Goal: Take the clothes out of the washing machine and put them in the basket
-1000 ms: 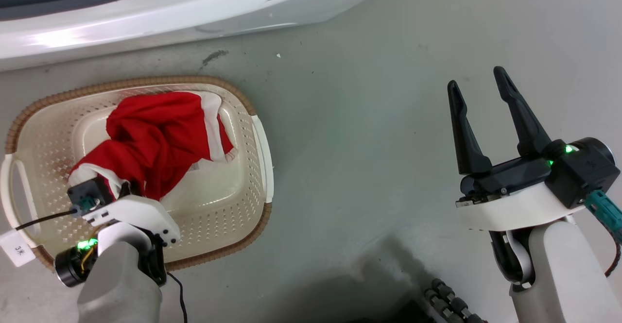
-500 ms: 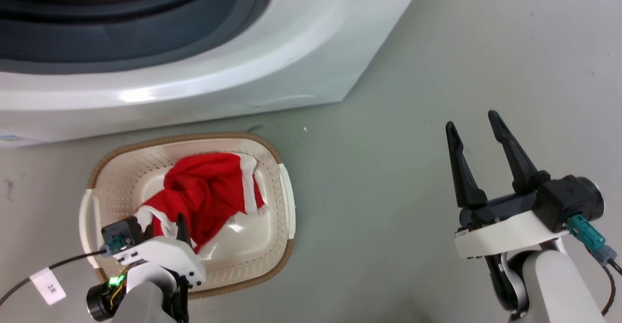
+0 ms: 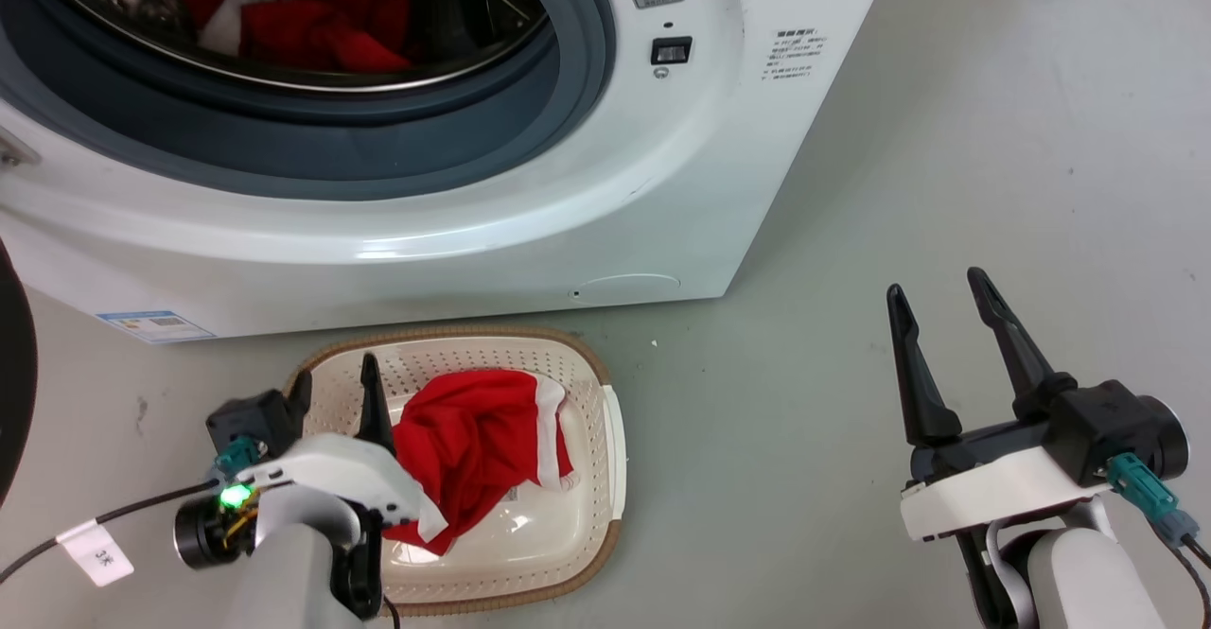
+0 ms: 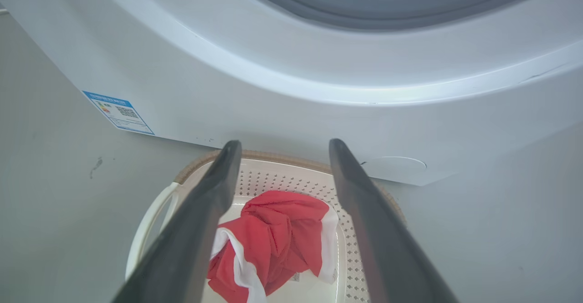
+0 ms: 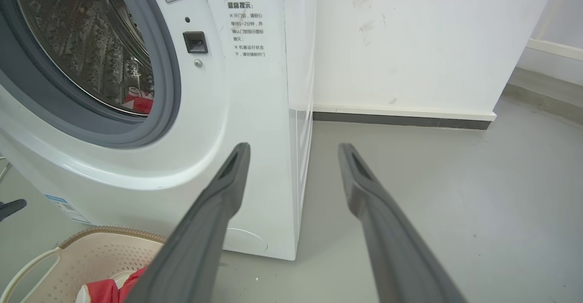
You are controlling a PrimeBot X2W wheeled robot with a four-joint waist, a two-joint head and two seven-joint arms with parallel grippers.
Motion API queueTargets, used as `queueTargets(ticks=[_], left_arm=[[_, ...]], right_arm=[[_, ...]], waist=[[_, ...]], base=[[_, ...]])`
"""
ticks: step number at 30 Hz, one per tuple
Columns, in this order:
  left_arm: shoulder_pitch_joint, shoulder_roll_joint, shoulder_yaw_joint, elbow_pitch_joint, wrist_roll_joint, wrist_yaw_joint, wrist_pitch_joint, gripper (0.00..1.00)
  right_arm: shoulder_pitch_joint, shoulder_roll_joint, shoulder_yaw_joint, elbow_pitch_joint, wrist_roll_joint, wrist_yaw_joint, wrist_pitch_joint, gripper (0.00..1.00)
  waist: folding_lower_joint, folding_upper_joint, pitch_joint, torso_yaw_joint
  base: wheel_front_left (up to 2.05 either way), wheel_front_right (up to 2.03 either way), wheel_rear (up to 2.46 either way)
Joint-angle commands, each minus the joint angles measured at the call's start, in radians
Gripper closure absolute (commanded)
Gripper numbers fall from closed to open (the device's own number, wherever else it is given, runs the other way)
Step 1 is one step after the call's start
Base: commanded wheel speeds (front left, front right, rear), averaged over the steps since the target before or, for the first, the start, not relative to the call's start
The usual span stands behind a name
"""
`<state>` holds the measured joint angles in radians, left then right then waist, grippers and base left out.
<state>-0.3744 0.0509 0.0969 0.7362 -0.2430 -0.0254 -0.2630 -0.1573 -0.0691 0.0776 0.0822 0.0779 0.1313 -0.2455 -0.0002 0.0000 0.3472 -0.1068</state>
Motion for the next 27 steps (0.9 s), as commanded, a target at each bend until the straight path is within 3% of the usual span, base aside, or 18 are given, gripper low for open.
queueTargets(ticks=[1,10,17,27], left_arm=[[-0.007,-0.001,-0.013,-0.054,0.006,0.01,-0.003,0.0],[-0.093,0.022,-0.031,-0.2,0.056,0.026,-0.003,0.0],[-0.241,0.096,-0.035,-0.119,0.075,0.014,0.021,0.0],[-0.513,0.223,-0.047,0.083,0.095,0.0,0.148,0.0]], right_arm=[[0.017,0.004,0.002,-0.005,-0.005,-0.001,0.006,0.0],[0.03,0.014,0.0,-0.013,0.004,-0.001,0.012,0.0],[0.017,0.017,0.015,-0.002,0.015,-0.001,0.008,0.0],[-0.026,0.02,0.041,0.026,0.049,-0.001,-0.01,0.0]], waist=[[0.0002,0.0,-0.02,0.004],[0.0002,0.0,-0.035,-0.023],[0.0002,0.0,-0.02,-0.063],[0.0002,0.0,0.065,-0.138]], base=[[0.0,0.0,0.0],[0.0,0.0,0.0],[0.0,0.0,0.0],[0.0,0.0,0.0]])
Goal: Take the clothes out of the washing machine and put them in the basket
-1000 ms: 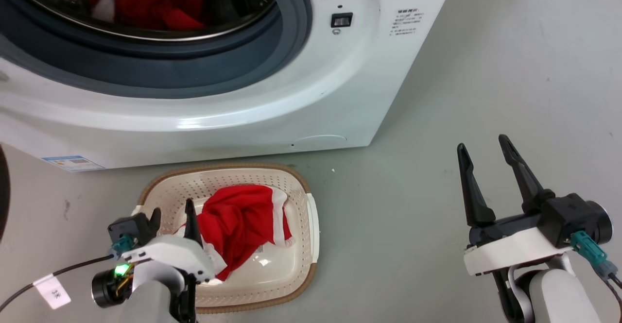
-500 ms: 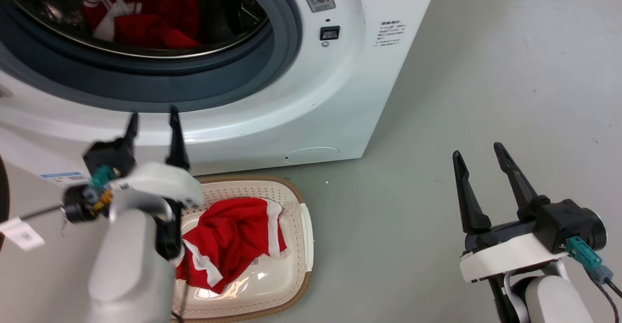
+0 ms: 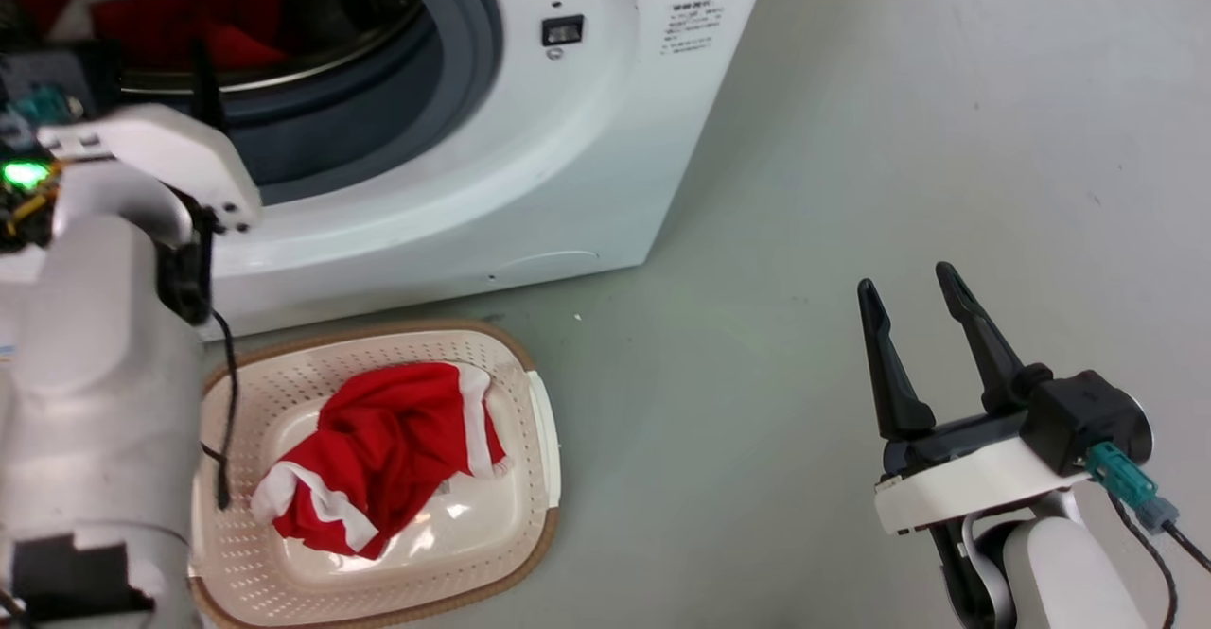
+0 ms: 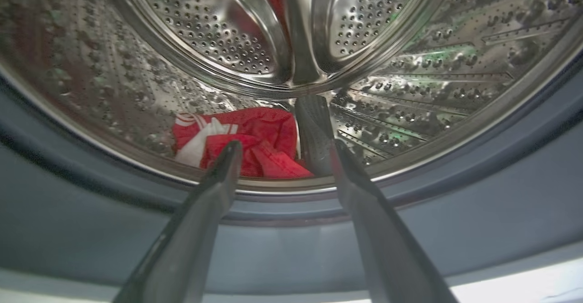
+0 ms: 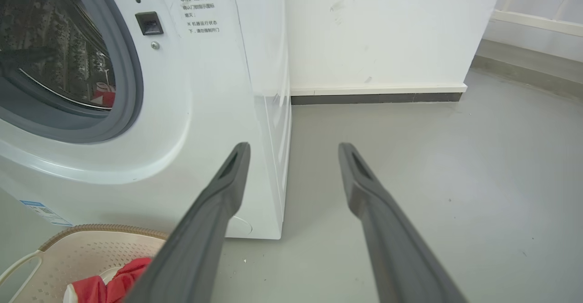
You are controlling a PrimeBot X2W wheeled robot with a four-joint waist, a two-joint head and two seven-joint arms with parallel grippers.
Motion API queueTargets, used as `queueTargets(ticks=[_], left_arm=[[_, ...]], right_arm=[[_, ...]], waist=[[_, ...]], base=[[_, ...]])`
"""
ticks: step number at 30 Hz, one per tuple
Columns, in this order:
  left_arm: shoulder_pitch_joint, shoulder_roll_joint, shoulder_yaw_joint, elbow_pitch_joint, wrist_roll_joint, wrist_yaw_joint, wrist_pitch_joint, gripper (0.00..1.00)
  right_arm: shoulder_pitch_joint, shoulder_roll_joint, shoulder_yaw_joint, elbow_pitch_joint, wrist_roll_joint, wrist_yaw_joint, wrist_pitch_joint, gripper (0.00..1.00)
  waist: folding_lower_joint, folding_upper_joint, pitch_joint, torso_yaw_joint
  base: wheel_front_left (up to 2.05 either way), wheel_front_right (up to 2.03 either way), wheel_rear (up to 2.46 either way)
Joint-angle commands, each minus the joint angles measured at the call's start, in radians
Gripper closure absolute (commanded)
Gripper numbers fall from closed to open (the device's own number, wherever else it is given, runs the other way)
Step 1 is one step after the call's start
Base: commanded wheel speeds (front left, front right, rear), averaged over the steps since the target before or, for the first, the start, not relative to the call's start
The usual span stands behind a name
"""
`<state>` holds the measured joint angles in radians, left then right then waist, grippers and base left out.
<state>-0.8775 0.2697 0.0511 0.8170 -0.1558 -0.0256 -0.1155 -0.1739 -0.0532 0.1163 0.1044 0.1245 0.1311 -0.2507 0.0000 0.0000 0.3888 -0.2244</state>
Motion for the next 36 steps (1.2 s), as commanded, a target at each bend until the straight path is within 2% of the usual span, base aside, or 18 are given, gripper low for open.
queueTargets(ticks=[1,9,16,26,36], left_arm=[[-0.036,0.015,-0.004,0.022,0.009,-0.001,0.014,0.0],[-0.209,0.096,-0.033,0.153,0.037,0.0,0.116,0.0],[-0.34,0.166,-0.087,0.189,0.092,0.01,0.226,0.0],[-0.506,0.274,-0.138,0.166,0.151,0.02,0.43,0.0],[-0.538,0.331,-0.154,0.066,0.157,0.028,0.674,0.0]], right_arm=[[-0.016,0.004,0.005,0.007,0.01,-0.001,-0.008,0.0],[-0.066,0.004,0.045,0.033,0.055,-0.001,-0.015,0.0],[-0.103,0.004,0.079,0.015,0.091,-0.001,-0.015,0.0],[-0.14,0.004,0.129,-0.001,0.123,-0.001,-0.015,0.0],[-0.131,0.004,0.176,-0.026,0.144,-0.001,-0.015,0.0]], waist=[[0.0,0.0,0.035,-0.027],[0.0,0.0,0.122,-0.082],[0.0,0.0,0.208,-0.13],[0.0,0.0,0.32,-0.192],[0.0,0.0,0.392,-0.242]], base=[[0.0,0.0,0.0],[0.0,0.0,0.0],[0.0,0.0,0.0],[0.0,0.0,0.0],[0.0,0.0,0.0]])
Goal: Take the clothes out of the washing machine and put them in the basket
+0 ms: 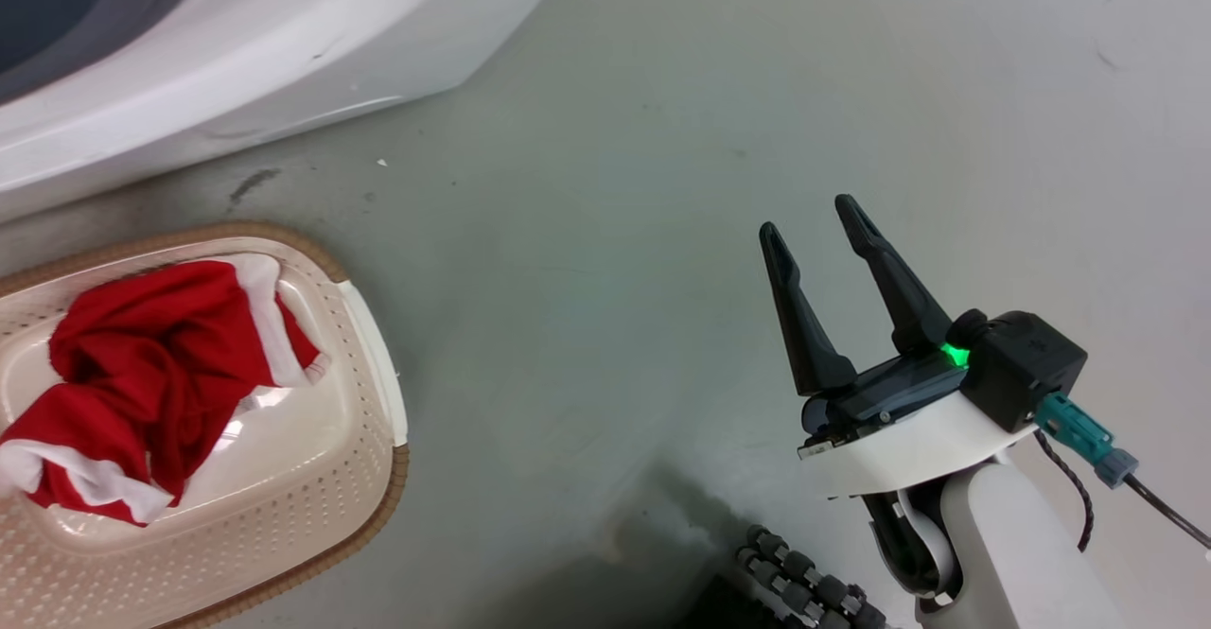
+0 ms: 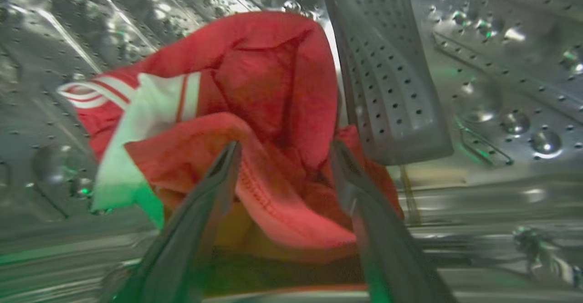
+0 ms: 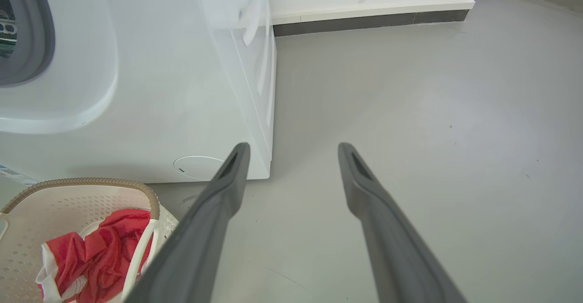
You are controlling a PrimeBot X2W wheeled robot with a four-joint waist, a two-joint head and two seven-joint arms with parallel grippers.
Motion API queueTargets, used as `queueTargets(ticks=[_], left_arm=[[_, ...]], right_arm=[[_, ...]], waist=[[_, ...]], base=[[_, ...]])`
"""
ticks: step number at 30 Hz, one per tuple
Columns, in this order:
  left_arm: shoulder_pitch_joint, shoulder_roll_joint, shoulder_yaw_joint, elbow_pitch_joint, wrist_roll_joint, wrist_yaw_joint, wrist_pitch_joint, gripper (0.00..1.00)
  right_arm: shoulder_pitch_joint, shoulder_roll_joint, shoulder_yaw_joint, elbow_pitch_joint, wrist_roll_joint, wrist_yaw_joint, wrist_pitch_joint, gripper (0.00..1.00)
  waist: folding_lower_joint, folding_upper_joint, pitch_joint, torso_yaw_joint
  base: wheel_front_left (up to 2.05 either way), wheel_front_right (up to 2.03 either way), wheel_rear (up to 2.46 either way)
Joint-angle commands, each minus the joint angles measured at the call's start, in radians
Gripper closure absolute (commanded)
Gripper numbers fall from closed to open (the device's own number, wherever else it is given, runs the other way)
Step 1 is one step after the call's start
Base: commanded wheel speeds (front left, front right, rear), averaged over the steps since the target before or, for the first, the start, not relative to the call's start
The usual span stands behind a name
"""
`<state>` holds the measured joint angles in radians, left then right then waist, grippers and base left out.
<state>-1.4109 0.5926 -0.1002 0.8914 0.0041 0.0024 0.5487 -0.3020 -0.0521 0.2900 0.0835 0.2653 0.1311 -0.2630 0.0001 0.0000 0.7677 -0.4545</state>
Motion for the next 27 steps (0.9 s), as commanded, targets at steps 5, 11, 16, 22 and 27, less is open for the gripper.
queueTargets(ticks=[5,11,16,22,27], left_arm=[[0.032,0.033,0.007,-0.073,-0.01,0.019,0.125,0.0],[0.121,0.063,0.034,-0.242,-0.016,0.091,0.175,1.0],[0.161,0.099,0.05,-0.328,-0.012,0.117,0.111,1.0],[0.147,0.129,0.055,-0.341,-0.011,0.125,-0.002,1.0],[0.128,0.11,0.054,-0.307,-0.032,0.126,-0.136,1.0]], right_arm=[[-0.005,0.003,0.019,-0.008,0.016,-0.001,-0.002,0.0],[-0.019,0.003,0.025,-0.007,0.032,-0.001,-0.002,0.0],[-0.024,0.003,0.023,-0.005,0.035,-0.001,-0.003,0.0],[-0.03,0.003,0.022,-0.004,0.028,-0.001,-0.003,0.0],[-0.031,0.003,0.012,0.0,0.022,-0.001,-0.003,0.0]], waist=[[-0.0001,0.0,0.03,-0.026],[-0.0001,0.0,0.036,-0.034],[-0.0001,0.0,0.03,-0.036],[-0.0001,0.0,0.025,-0.032],[-0.0001,0.0,0.012,-0.017]], base=[[0.0,0.0,0.0],[0.0,0.0,0.0],[0.0,0.0,0.0],[0.0,0.0,0.0],[0.0,0.0,0.0]])
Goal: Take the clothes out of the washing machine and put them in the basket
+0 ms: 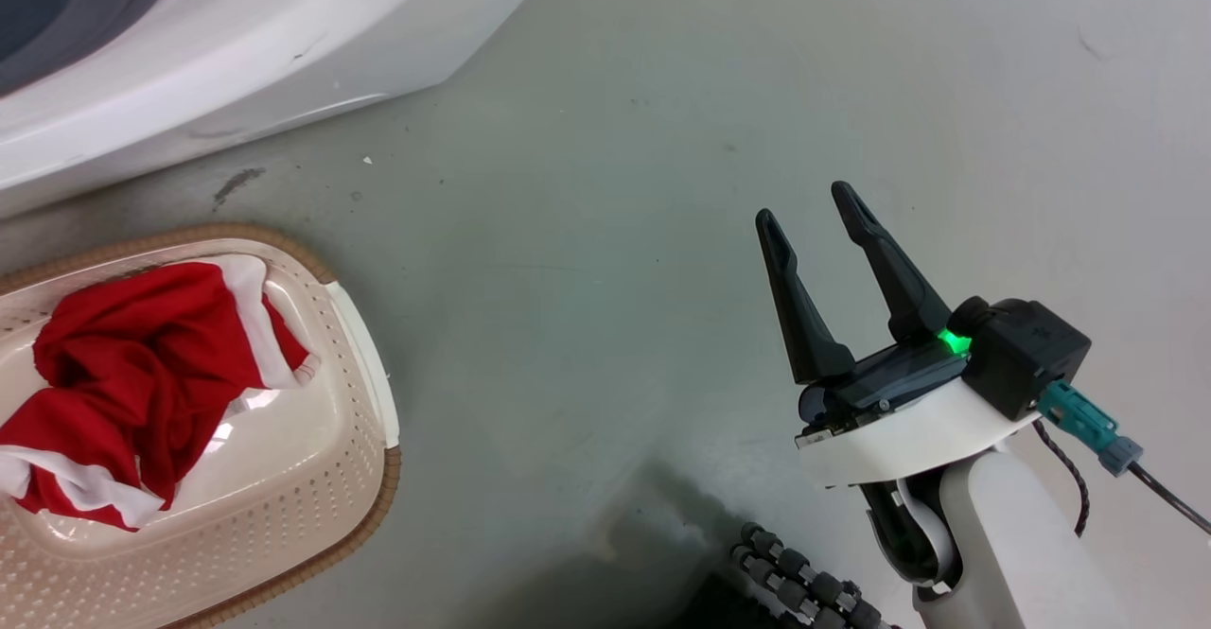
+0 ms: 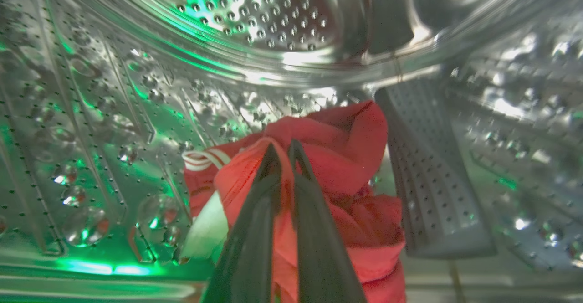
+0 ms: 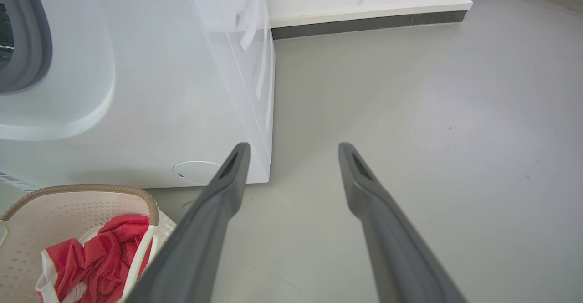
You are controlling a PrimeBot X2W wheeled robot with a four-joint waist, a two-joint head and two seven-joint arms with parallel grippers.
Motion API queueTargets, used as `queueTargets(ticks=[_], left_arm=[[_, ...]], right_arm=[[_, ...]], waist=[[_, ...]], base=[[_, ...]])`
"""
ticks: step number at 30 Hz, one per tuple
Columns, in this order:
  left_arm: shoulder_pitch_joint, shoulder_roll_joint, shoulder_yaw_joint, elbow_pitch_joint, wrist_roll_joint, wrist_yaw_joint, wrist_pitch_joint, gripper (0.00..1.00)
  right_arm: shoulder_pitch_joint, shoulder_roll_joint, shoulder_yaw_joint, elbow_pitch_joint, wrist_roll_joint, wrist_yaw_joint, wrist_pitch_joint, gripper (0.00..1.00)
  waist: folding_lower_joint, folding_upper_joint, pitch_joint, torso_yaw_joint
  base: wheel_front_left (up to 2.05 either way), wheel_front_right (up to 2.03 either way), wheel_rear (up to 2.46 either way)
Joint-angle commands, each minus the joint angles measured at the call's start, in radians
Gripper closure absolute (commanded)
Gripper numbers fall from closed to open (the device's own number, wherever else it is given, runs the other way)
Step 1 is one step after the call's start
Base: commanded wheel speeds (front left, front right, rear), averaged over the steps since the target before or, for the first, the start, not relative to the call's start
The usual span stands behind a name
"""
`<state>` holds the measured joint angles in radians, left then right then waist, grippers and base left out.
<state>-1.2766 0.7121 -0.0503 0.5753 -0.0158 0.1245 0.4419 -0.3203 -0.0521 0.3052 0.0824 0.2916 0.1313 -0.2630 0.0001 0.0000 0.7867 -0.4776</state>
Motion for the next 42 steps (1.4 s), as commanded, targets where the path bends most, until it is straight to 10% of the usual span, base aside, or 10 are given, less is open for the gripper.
queueTargets(ticks=[1,23,42], left_arm=[[-0.008,-0.017,0.008,0.02,-0.019,0.006,-0.066,1.0],[0.283,-0.234,0.043,0.261,-0.19,-0.032,-0.62,1.0],[0.571,-0.316,0.042,0.049,-0.26,-0.11,-0.707,1.0]], right_arm=[[-0.014,0.003,-0.005,0.002,-0.006,-0.001,-0.003,0.0],[0.096,0.002,-0.111,0.054,-0.072,-0.001,-0.002,0.0],[0.224,0.002,-0.178,0.069,-0.134,-0.001,0.006,0.0]], waist=[[-0.0001,0.0,-0.013,0.01],[-0.0001,0.0,-0.358,0.1],[-0.0001,0.0,-0.621,0.208]], base=[[0.0,0.0,0.0],[0.0,0.0,0.0],[0.0,0.0,0.0]])
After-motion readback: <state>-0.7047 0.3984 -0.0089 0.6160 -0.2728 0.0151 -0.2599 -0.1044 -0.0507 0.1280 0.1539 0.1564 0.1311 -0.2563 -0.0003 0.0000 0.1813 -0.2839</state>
